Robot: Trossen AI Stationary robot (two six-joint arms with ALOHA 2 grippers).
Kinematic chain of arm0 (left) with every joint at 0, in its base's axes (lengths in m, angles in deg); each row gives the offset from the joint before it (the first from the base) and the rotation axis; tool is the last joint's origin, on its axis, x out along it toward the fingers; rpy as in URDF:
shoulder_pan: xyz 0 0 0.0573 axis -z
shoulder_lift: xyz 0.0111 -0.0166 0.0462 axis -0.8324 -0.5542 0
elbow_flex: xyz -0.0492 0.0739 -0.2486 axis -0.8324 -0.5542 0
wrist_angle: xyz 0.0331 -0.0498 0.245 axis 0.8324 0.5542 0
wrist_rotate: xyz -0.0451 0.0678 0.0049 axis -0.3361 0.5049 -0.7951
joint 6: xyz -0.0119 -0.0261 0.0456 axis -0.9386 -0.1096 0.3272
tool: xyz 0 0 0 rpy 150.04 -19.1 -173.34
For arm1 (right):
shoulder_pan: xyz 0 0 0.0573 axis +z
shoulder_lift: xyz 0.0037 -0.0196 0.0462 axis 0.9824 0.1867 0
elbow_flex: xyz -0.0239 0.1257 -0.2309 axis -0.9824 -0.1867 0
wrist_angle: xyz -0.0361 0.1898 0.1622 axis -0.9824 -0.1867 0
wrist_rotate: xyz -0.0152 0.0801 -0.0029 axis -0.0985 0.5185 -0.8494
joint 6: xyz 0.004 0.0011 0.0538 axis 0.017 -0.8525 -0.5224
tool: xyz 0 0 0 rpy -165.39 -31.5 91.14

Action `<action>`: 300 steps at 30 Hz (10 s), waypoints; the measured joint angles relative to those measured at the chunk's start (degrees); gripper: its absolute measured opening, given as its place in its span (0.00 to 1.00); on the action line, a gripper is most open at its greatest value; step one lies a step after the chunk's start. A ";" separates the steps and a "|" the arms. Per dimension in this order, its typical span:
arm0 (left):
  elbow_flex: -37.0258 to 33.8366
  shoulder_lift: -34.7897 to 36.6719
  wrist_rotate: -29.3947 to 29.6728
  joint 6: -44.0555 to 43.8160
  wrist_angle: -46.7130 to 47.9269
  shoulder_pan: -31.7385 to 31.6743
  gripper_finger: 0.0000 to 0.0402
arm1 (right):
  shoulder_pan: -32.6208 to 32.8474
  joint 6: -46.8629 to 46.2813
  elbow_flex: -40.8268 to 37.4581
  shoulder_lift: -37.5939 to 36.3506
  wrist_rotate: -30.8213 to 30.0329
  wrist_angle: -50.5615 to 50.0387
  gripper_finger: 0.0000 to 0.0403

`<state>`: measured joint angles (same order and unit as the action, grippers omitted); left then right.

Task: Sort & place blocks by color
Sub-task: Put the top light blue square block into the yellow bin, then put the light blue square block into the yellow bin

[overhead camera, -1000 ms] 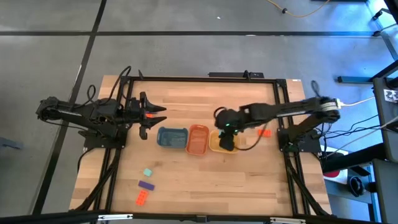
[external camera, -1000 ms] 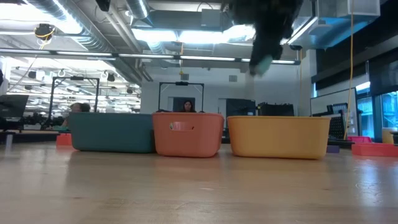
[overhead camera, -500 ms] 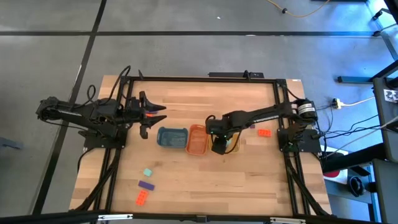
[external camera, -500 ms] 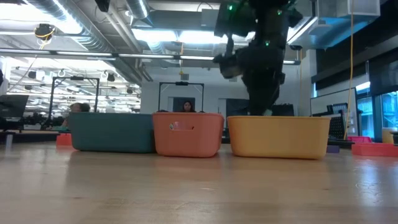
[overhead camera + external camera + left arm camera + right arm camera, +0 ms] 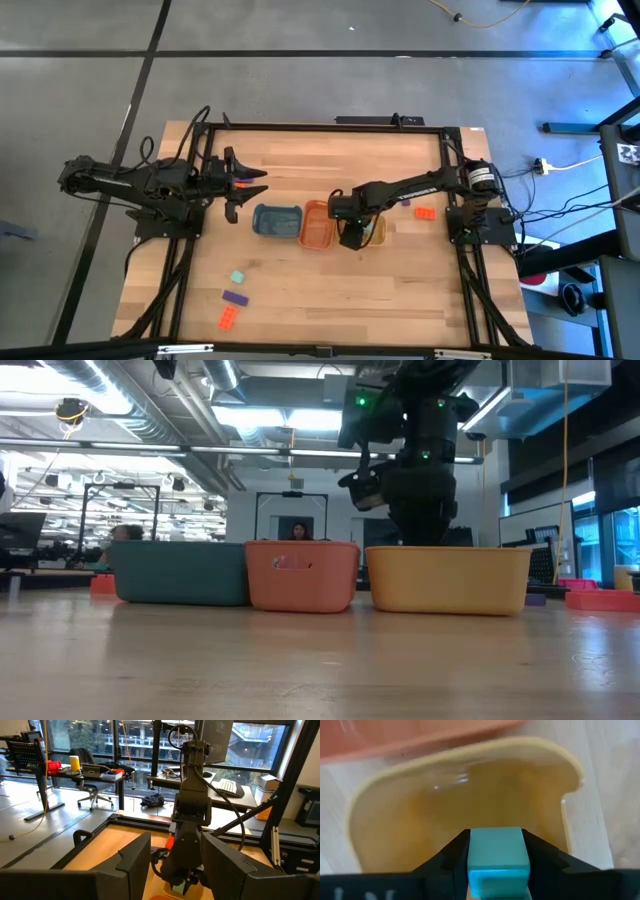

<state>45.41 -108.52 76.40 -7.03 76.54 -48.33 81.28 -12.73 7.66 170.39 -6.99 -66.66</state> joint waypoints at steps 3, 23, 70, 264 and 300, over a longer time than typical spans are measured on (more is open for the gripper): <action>0.00 0.00 0.00 0.00 0.02 0.00 0.41 | 0.00 0.01 -0.01 0.16 0.01 -0.05 0.42; 0.00 0.00 0.02 0.02 0.15 0.00 0.41 | -0.13 0.61 2.57 -2.17 0.69 -3.76 0.45; 0.00 0.00 -0.70 -0.26 0.15 0.02 0.41 | 8.66 10.85 -33.91 -44.71 -15.11 76.32 0.45; 9.47 -8.41 -21.54 -14.65 -2.94 -16.46 0.31 | 8.44 12.02 -30.52 -44.67 -11.67 72.62 0.01; 9.41 -10.42 -21.57 -27.05 -5.15 -16.87 0.31 | 8.41 35.62 -1.54 -29.26 -25.60 37.90 0.80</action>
<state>54.81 -118.94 54.84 -34.08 71.39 -65.21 89.70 22.88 6.12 141.13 -32.59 -28.75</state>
